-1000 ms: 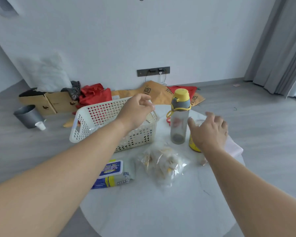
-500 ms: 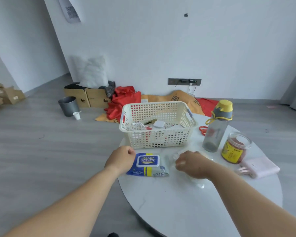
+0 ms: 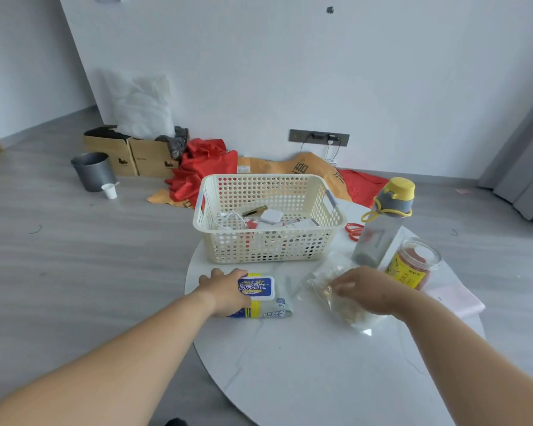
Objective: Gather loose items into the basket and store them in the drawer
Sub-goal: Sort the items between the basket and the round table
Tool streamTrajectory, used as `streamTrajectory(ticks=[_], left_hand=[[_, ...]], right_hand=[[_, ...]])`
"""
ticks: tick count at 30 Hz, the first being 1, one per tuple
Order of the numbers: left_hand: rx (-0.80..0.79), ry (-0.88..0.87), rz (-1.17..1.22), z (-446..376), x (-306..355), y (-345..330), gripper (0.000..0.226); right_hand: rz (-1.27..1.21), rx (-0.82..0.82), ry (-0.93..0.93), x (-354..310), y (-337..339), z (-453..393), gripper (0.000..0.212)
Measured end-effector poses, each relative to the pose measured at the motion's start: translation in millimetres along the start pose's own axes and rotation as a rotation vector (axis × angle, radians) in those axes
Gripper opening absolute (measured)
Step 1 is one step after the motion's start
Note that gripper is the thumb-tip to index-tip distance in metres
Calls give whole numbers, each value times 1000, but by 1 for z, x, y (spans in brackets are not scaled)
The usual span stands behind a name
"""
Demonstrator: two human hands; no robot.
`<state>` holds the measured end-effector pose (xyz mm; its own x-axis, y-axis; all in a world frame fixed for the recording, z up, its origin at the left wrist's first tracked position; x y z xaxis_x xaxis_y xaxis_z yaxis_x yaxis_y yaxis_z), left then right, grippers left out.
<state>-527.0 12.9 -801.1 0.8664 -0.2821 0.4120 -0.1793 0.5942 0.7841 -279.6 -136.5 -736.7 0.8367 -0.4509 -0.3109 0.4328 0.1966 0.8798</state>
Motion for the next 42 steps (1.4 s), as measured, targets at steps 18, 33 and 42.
streamTrajectory(ticks=[18,33,42], left_hand=[[124,-79,-131,-11,29,-15,100],[-121,-539,950,70,110,45,54],[194,-259,1646,38,66,94,24]], right_hand=[[184,-129,25,25,-18,17,72],[-1070,-223,194,-7,17,35,13],[-1829,317,-165,-78,49,-30,22]])
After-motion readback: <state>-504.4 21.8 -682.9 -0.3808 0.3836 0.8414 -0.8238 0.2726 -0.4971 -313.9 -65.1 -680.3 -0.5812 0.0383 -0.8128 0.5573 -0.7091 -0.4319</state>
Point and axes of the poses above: each hand's wrist, its own z-axis away from the middle knuckle, its own y-axis out of the back of the hand, x = y × z, the point moved 10 cm from there along -z, towards the middle knuckle, and after that the axes turned 5 degrees about z, right-handed, at the moved point
